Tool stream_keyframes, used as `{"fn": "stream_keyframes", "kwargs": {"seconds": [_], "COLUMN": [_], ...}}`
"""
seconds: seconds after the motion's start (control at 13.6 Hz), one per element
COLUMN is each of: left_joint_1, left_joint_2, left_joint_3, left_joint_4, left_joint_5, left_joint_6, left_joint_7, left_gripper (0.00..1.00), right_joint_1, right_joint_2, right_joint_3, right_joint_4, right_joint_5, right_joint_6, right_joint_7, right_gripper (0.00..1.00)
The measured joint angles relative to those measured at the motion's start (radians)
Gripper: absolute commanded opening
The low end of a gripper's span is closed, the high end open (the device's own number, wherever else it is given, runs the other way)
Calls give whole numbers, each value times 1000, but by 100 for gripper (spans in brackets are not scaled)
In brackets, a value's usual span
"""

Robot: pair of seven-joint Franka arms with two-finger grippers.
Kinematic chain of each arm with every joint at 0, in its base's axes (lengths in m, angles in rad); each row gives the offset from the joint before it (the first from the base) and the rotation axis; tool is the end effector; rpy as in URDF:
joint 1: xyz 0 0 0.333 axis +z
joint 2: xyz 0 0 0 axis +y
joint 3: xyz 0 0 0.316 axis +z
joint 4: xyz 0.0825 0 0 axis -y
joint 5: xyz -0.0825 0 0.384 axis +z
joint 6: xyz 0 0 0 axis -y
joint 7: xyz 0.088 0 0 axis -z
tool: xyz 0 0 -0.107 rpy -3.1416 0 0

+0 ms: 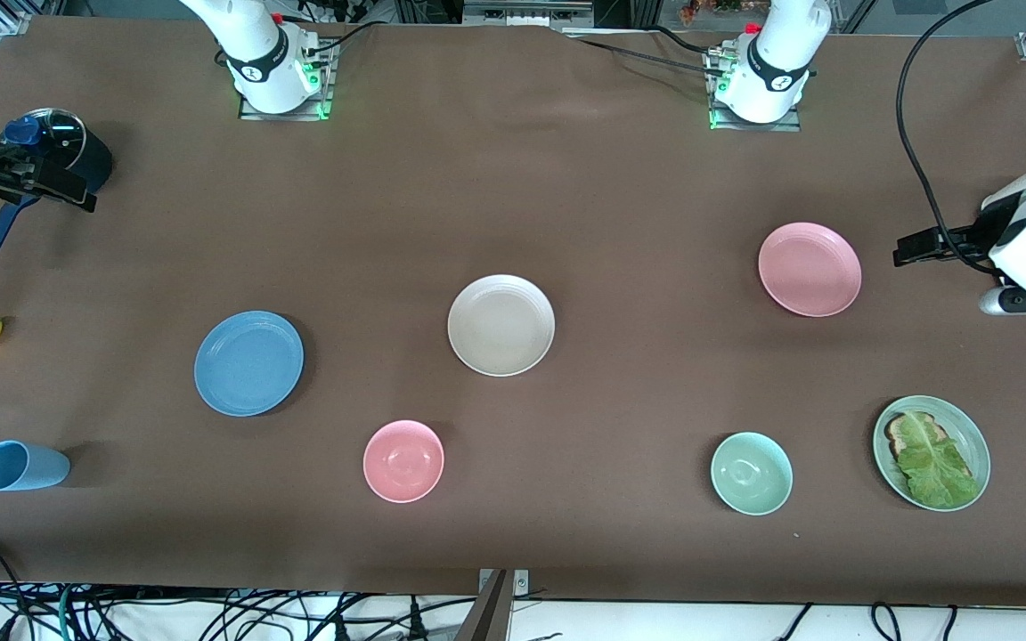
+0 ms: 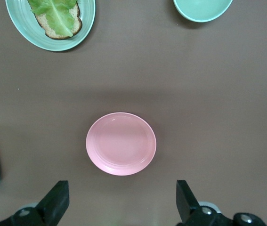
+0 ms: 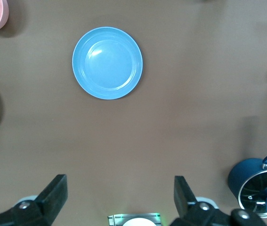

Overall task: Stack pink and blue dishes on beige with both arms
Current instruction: 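Move the left gripper down to the rim of the pink plate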

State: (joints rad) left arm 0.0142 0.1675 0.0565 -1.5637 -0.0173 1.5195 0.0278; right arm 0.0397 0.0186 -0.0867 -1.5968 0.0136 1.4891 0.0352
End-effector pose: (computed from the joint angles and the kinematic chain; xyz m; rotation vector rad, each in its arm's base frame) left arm 0.5886 0.0374 0.5280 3.1053 0.0684 -0.3286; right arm 0.5489 -0.0238 0.5955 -3.1200 0.1280 0.1972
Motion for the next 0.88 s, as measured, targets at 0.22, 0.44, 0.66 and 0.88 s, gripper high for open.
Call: {"fn": "stream_keyframes", "kwargs": {"seconds": [0.22,0.44,0.66,0.88], "left_joint_1": [1,-63,-86,-85], "left_joint_2": [-12,-62,-106,-127], "left_joint_3": [40,156,231,262], "left_joint_4": [-46,-187,-313,-419], "left_joint_5": [-6,-42,-82,-115], "left_joint_6": [36,140,224,320], "left_joint_7": [38,122,210,287], "left_gripper": [100,100,100,100], "right_joint_1": [0,0,0,0], "right_joint_2": [0,0,0,0], "right_joint_3": [3,4,5,5], "right_joint_4": [0,0,0,0], "right_joint_5": [0,-1,-1,-1], "right_joint_6": [1,1,1,1], "right_joint_7": [-6,-6,-7,-7], "right_gripper": [100,100,100,100]}}
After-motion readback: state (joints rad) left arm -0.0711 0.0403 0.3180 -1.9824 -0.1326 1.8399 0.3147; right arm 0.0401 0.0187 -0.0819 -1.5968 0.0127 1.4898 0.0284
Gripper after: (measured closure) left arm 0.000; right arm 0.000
